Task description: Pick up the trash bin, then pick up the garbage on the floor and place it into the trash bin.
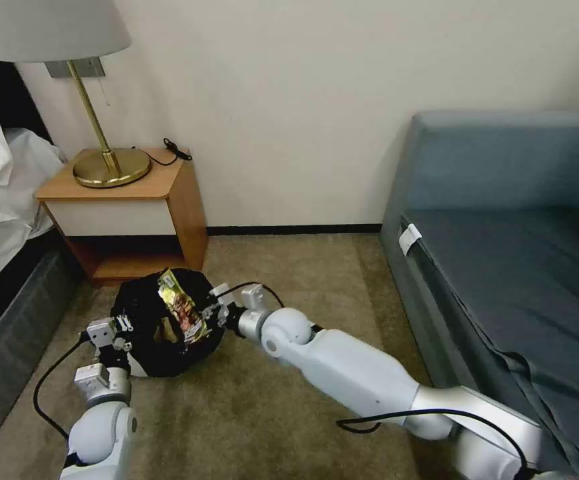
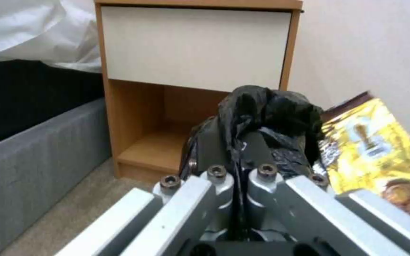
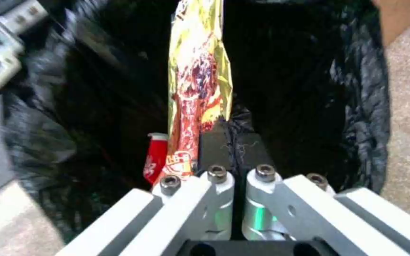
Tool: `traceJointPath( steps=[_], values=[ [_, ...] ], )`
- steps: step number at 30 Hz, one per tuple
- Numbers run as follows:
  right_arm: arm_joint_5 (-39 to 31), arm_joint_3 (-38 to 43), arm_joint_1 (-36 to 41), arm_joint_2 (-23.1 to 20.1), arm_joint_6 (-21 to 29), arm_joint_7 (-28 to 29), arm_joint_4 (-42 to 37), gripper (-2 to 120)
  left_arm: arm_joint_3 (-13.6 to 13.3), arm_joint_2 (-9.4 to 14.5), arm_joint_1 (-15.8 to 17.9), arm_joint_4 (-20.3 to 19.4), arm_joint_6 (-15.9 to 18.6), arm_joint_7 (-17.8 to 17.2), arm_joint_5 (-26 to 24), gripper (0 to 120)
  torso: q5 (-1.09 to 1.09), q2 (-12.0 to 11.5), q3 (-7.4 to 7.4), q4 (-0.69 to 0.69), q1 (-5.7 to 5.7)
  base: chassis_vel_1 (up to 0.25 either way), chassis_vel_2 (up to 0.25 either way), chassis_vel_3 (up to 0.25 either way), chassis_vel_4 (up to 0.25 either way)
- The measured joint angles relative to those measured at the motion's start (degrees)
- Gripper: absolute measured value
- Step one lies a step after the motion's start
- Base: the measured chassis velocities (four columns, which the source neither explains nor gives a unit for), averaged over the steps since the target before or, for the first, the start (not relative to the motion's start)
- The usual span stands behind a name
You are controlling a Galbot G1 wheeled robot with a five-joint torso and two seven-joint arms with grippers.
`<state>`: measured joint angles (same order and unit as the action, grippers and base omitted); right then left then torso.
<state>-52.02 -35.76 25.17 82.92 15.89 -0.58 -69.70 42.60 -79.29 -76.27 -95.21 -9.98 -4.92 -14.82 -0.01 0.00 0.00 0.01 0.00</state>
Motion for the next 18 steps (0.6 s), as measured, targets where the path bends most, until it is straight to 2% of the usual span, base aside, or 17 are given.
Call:
traceJointPath(
  steps=[2,4,7,9,13,14,15,16,18],
  values=[
    [0.5,-0.2,0.0,0.7,-0.3,0.1,1.0,0,0.0,0.0,0.1,0.1,0.0,0.0,0.0,0,0.0,0.0,0.0,-0.01,0.0,0.0,0.0,0.0,0.0],
    [1.1,-0.5,-0.1,1.9,-0.6,0.3,2.2,12,-0.1,0.0,0.3,0.3,-0.1,0.0,-0.1,0,0.0,0.0,0.0,0.0,0.0,0.0,0.0,0.0,0.0],
    [1.3,-0.6,-0.1,2.2,-0.7,0.4,2.4,18,-0.1,0.0,0.4,0.5,-0.1,0.0,-0.1,0,0.0,0.0,0.0,0.0,0.0,0.0,0.0,0.0,0.0],
    [1.8,-0.7,-0.1,2.2,-0.8,0.5,2.4,28,-0.1,0.0,0.5,0.7,-0.2,0.1,-0.1,0,0.0,0.0,0.0,0.0,0.0,0.0,0.0,0.0,0.0],
    [2.1,-0.7,0.1,2.0,-0.9,0.5,2.3,34,-0.1,0.0,0.6,0.8,-0.2,0.1,-0.2,0,0.0,0.0,0.0,-0.01,0.0,0.0,0.0,0.0,0.0],
    [2.3,-0.7,0.3,1.7,-0.9,0.5,2.1,46,0.0,0.0,0.6,0.9,-0.2,0.1,-0.3,0,0.0,0.0,0.0,-0.01,0.0,0.0,0.0,0.0,0.0],
    [2.6,-0.7,0.5,1.5,-0.9,0.5,1.9,52,0.1,0.0,0.6,1.0,-0.3,0.1,-0.3,0,0.0,0.0,0.0,-0.01,0.0,0.0,0.0,0.0,0.0],
    [2.6,-0.7,0.5,1.5,-0.9,0.5,1.9,52,0.1,0.0,0.6,1.0,-0.3,0.1,-0.3,0,0.0,0.0,0.0,-0.01,0.0,0.0,0.0,0.0,0.0],
    [3.3,-0.7,0.9,1.1,-1.0,0.6,0.9,62,0.3,0.2,0.5,1.1,-0.3,0.2,-0.5,0,0.0,0.0,0.0,-0.01,0.0,0.0,0.0,0.0,0.0]
  ],
)
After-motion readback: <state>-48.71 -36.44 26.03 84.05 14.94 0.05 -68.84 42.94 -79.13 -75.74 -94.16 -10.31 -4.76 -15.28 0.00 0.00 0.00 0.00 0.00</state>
